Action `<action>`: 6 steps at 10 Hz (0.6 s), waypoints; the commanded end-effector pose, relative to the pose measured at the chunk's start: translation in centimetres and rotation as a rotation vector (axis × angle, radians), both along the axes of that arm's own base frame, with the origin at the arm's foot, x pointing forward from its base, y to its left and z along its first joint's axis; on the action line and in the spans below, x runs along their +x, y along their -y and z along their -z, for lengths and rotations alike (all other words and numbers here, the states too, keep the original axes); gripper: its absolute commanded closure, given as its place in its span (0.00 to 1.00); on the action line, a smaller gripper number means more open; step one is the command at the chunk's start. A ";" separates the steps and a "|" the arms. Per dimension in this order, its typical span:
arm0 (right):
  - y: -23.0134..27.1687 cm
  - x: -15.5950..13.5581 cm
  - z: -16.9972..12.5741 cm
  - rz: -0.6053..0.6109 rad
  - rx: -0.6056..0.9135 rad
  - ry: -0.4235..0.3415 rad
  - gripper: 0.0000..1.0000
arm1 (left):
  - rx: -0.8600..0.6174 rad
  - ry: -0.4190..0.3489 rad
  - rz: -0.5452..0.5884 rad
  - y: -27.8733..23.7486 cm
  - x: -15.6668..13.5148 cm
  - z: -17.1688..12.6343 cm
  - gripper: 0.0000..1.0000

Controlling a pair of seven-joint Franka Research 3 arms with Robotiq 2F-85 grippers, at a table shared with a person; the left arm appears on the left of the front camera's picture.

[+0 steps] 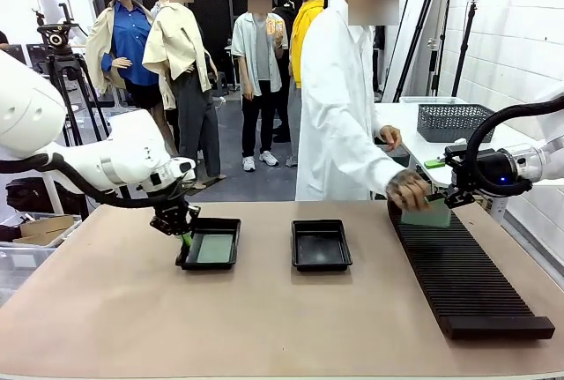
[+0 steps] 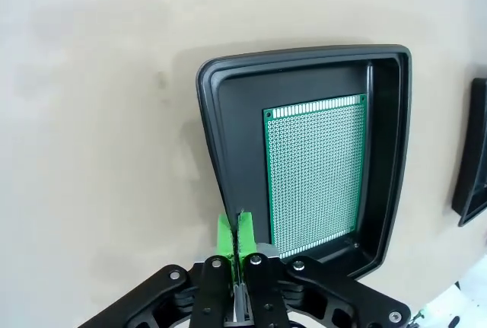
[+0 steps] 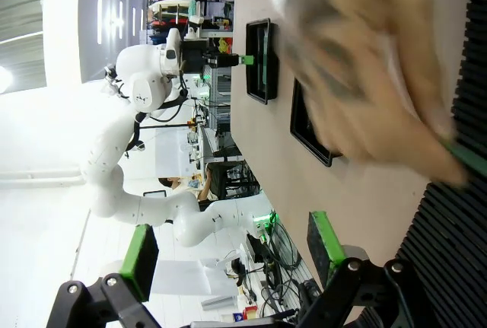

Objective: Inspect and transfer BCBs to ESD trays.
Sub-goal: Pick up the ESD tray and place it on the left side of the table.

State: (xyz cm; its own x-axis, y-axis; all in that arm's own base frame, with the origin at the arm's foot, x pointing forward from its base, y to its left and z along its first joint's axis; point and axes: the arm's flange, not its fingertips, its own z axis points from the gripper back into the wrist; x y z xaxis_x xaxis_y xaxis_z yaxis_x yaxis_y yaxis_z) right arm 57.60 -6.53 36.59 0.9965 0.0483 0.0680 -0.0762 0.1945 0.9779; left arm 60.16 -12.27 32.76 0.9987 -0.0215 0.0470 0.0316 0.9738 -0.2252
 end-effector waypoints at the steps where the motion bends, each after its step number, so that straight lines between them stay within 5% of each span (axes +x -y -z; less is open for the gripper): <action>1: -0.3 0.2 -0.2 0.016 0.002 -0.015 0.00 | -0.024 0.032 0.020 -3.0 -0.9 0.1 1.00; 4: 0.0 0.0 0.0 0.000 0.000 0.000 0.00 | -0.050 0.061 0.008 -8.3 -0.9 -0.2 1.00; 6: 1.4 -3.7 -0.5 0.004 -0.033 -0.007 0.00 | -0.085 0.070 -0.062 -12.2 -0.8 -0.8 1.00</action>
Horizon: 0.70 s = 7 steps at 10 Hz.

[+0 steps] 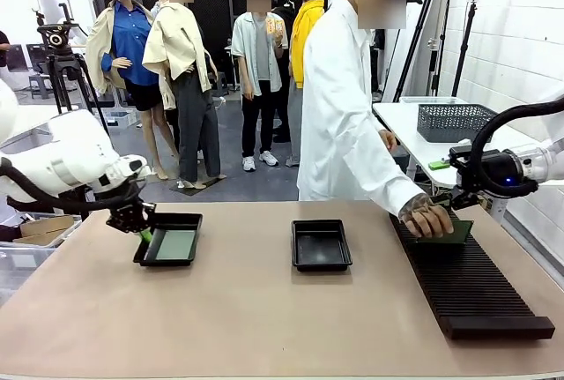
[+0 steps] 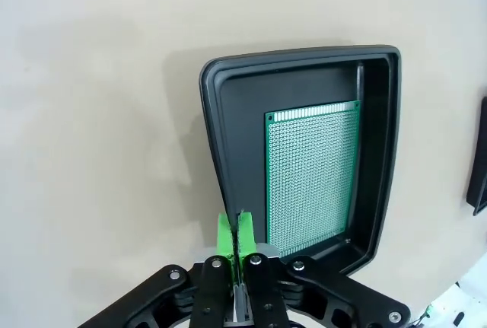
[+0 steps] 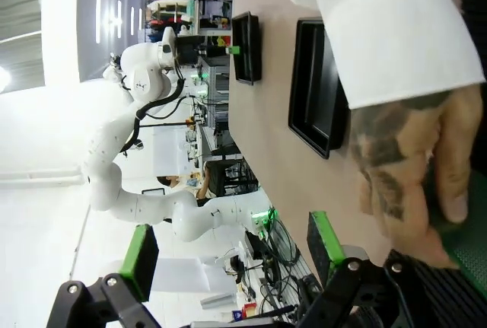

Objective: Inspect and transfer BCBs to ESD trays.
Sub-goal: Pick up the ESD tray and place it on the left side of the table.

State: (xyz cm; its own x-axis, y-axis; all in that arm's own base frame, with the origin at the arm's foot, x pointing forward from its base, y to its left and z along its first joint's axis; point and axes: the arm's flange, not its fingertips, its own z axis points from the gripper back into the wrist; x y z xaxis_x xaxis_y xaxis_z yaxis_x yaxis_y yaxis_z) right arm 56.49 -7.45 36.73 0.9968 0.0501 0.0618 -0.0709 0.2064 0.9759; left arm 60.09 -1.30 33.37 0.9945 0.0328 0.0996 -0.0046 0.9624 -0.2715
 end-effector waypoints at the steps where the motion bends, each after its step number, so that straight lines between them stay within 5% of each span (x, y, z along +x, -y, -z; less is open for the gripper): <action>1: 0.8 -4.9 -0.2 0.013 -0.037 -0.011 0.00 | -0.037 0.018 -0.040 -2.7 -0.7 -0.2 1.00; 4: 3.3 -11.2 0.0 0.055 0.042 -0.035 0.00 | -0.054 0.002 -0.060 -4.0 0.3 0.3 1.00; 7: 5.2 -13.9 0.0 0.100 0.181 0.005 0.00 | -0.036 0.006 -0.057 -4.8 0.5 0.2 1.00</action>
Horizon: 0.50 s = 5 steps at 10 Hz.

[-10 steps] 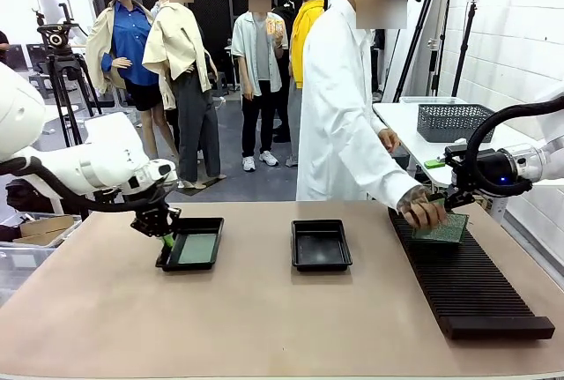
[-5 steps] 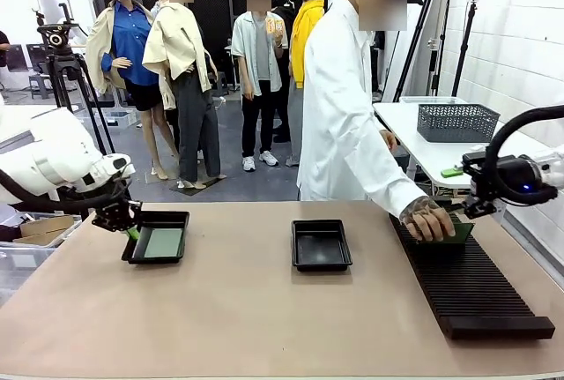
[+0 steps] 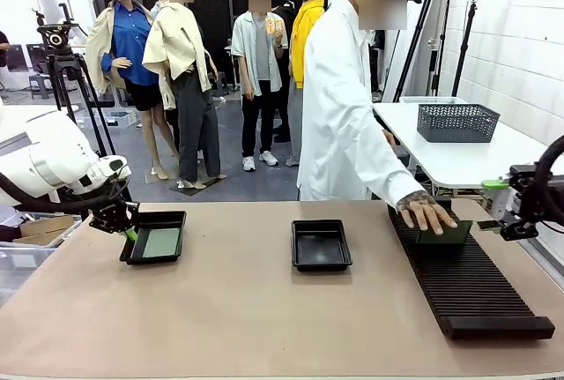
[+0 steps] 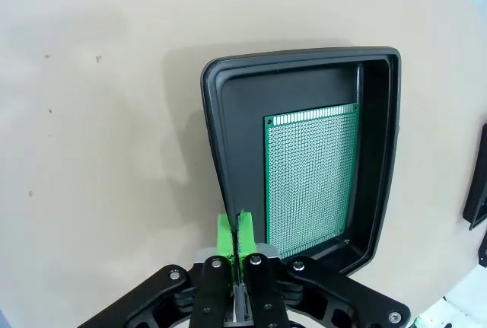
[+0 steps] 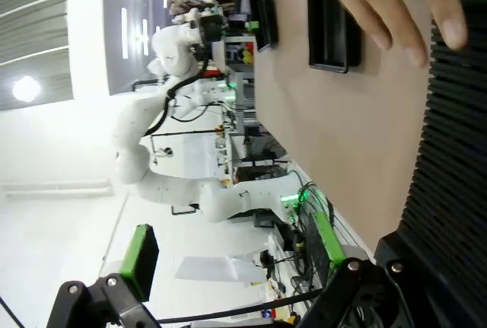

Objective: Inspect and transfer BCBs to ESD trays.
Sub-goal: Pick up the ESD tray and place it on the left side of the table.

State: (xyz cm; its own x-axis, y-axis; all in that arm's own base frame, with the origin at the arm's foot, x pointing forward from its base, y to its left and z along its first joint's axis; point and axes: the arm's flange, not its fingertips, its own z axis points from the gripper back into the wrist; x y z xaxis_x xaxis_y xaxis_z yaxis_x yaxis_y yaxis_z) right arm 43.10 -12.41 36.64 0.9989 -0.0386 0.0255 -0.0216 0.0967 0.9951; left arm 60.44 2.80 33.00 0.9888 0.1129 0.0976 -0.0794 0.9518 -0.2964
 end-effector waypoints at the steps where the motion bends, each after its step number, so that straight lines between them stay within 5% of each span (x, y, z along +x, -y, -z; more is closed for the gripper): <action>1: -0.7 1.0 0.0 -0.013 -0.040 -0.012 0.00 | -0.010 0.010 0.014 -1.5 0.5 -0.5 1.00; 5: -0.7 1.0 0.0 -0.013 -0.040 -0.012 0.00 | -0.008 0.012 0.001 -6.1 1.4 -1.7 1.00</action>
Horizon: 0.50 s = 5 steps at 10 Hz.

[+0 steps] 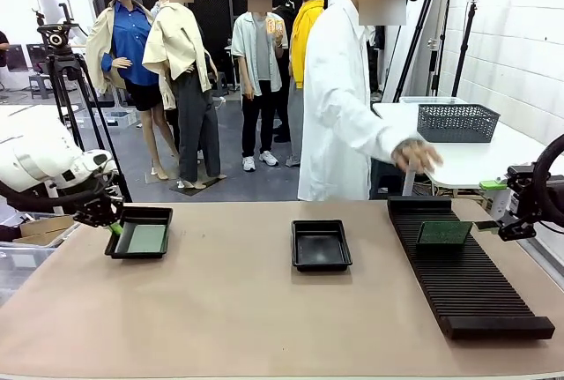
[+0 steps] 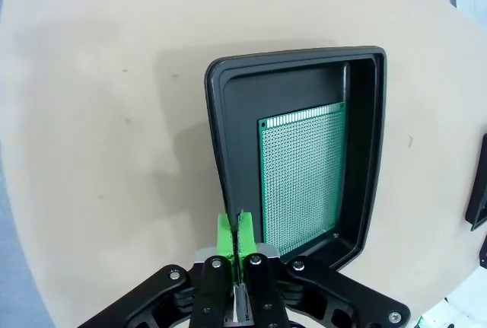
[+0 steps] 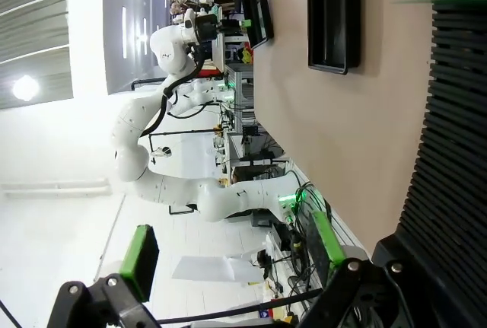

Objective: Inspect and transfer BCBs to ESD trays.
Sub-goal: Pick up the ESD tray and place it on the left side of the table.

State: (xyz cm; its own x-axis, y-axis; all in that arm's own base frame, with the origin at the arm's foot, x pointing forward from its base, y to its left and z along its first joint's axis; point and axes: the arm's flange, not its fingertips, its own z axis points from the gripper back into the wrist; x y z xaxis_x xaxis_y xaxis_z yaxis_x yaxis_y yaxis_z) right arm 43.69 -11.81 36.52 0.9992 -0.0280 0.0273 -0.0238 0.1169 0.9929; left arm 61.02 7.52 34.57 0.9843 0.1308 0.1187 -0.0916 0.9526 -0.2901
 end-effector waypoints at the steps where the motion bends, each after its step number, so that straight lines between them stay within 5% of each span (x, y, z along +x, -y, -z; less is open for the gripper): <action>1: -0.1 0.4 -0.1 -0.003 -0.020 -0.013 0.00 | -0.012 -0.015 0.031 -2.4 0.8 0.0 1.00; 5: -0.1 0.4 -0.1 -0.003 -0.020 -0.013 0.00 | 0.094 -0.062 0.175 -4.9 -0.1 1.7 1.00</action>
